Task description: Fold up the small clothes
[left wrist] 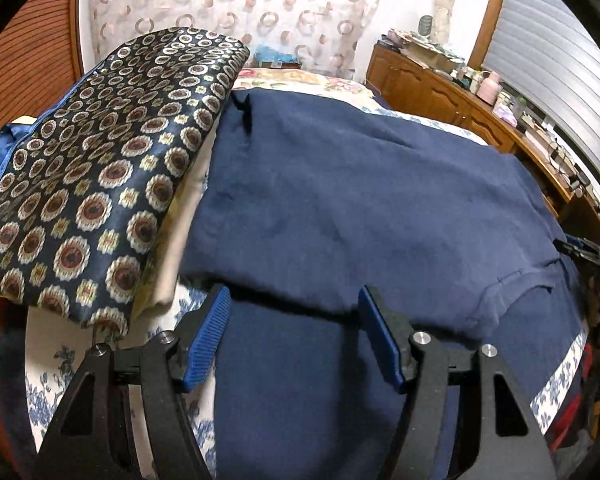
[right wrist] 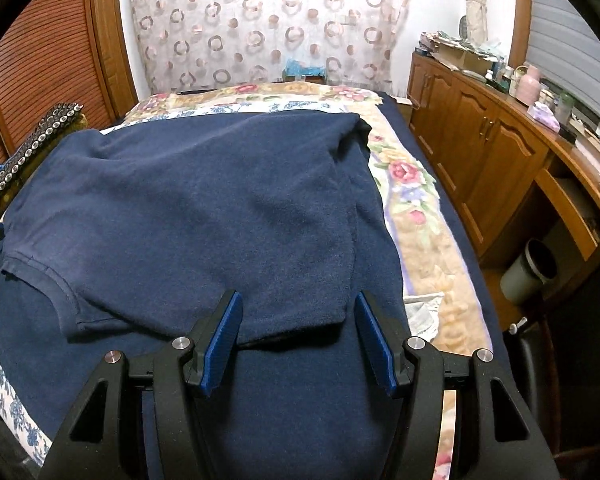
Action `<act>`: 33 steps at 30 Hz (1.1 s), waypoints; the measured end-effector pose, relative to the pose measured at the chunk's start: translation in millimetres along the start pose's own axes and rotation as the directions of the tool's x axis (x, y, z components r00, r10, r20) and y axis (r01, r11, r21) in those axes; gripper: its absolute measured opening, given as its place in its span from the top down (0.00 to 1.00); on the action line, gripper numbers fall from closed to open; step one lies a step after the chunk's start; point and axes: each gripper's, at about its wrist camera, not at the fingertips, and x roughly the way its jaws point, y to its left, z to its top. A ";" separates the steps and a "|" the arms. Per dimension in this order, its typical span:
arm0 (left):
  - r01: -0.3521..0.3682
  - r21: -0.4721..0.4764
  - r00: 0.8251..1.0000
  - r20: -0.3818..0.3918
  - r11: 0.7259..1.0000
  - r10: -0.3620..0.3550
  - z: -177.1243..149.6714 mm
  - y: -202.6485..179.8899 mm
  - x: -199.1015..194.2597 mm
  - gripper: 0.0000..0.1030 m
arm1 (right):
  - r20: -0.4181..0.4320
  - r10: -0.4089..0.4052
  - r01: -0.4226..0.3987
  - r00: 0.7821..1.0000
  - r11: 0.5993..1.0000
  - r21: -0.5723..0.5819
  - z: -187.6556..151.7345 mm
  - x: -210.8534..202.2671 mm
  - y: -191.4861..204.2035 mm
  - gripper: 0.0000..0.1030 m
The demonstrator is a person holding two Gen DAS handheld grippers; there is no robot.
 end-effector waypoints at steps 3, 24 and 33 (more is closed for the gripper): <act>0.003 0.001 1.000 -0.003 1.000 -0.003 6.1 -1.6 4.9 0.35 | 0.004 0.001 -0.001 1.000 1.000 0.000 -16.1 5.3 7.4 0.41; 0.005 0.021 1.000 0.014 1.000 -0.005 5.6 -0.6 10.2 0.74 | 0.002 0.026 -0.026 1.000 0.999 0.048 -35.1 4.9 7.7 0.49; -0.008 0.025 1.000 0.017 1.000 0.007 17.0 -3.9 17.1 0.90 | -0.017 0.046 -0.046 0.999 0.999 0.013 -28.8 11.2 18.5 0.79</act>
